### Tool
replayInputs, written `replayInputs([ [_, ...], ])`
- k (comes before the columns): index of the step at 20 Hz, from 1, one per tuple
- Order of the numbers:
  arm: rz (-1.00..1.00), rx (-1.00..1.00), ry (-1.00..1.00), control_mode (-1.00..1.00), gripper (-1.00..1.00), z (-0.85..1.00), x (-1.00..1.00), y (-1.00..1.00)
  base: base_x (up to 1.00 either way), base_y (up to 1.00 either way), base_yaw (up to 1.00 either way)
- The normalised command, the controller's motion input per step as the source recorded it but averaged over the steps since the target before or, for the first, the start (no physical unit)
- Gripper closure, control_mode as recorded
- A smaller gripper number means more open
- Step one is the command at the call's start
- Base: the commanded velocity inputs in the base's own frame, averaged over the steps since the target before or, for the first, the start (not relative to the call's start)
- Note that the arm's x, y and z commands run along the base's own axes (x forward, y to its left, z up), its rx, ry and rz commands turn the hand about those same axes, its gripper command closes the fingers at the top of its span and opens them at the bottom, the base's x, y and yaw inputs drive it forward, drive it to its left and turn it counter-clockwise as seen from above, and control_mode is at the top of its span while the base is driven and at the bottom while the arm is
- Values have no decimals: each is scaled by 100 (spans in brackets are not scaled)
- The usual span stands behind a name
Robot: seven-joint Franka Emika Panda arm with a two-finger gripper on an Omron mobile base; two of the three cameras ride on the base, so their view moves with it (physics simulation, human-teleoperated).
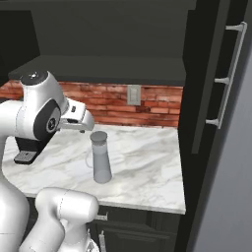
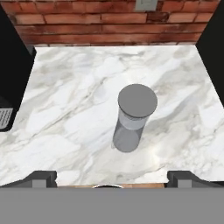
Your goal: There is a tray on the dining counter. Grab the cup, mug, and pitcher and place them on the tray. The pitcher may be placed next to the tray if it cannot fit the tray.
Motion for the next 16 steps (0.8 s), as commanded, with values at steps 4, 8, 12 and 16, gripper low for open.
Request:
replayInputs([
  [4, -4, 0, 11, -100, -100, -44, 16, 0, 0, 0, 0],
  [8, -7, 0, 5, -100, -100, -34, 11, 0, 0, 0, 0],
  [12, -8, 0, 2, -100, -100, -40, 1, 1, 0, 0, 0],
  [16, -8, 0, 0, -100, -100, -51, 2, 0, 0, 0, 0],
])
